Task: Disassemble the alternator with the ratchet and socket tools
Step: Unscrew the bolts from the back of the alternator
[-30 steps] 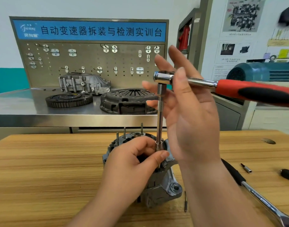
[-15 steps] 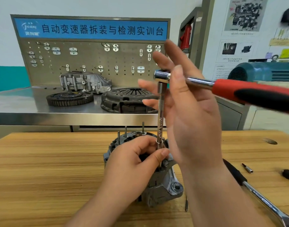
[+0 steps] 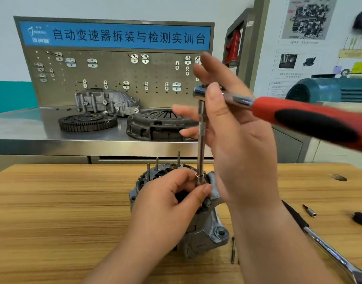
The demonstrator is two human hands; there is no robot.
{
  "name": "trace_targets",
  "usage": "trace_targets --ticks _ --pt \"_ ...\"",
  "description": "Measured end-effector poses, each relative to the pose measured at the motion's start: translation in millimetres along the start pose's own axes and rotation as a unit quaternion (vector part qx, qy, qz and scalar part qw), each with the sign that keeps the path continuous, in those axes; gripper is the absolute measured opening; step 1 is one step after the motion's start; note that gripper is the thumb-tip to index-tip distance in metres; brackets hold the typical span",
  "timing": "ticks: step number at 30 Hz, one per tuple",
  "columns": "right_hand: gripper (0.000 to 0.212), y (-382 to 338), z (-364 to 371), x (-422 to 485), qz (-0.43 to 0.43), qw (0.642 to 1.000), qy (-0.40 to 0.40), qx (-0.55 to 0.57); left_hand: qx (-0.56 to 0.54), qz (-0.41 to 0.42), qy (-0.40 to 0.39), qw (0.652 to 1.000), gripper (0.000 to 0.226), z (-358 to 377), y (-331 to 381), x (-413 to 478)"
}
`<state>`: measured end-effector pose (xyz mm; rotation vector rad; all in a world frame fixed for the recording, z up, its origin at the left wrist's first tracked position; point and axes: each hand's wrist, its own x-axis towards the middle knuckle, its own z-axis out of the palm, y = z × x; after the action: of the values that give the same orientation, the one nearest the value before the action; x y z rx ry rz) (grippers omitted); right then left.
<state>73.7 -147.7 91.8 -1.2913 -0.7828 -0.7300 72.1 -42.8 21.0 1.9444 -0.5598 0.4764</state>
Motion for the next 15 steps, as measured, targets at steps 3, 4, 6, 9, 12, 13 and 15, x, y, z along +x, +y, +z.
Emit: trace_targets --ticks 3,4,6,9,12,13,15 --pt "0.031 0 -3 1 0.102 0.986 0.011 0.13 0.015 0.025 -0.01 1.0 0.035 1 0 -1" --pt "0.036 0 -5 1 0.129 0.98 0.011 0.154 0.019 0.033 -0.016 0.999 0.035 1 1 -1" --pt "0.044 -1 -5 1 0.162 0.972 0.016 0.169 0.019 0.036 -0.023 0.999 0.03 1 3 -2" --pt "0.036 2 -1 -2 0.106 0.989 0.063 0.076 0.011 0.018 -0.013 1.0 0.023 2 1 0" --pt "0.028 4 4 -5 -0.014 0.996 0.086 -0.034 -0.009 -0.001 -0.005 1.0 0.019 3 0 0" --pt "0.028 5 4 -5 -0.029 0.996 0.082 -0.032 -0.01 -0.003 -0.003 1.0 0.021 2 0 0" --pt "0.029 2 5 -3 0.001 0.997 0.07 0.021 -0.004 0.002 0.0 1.0 0.026 2 -1 0"
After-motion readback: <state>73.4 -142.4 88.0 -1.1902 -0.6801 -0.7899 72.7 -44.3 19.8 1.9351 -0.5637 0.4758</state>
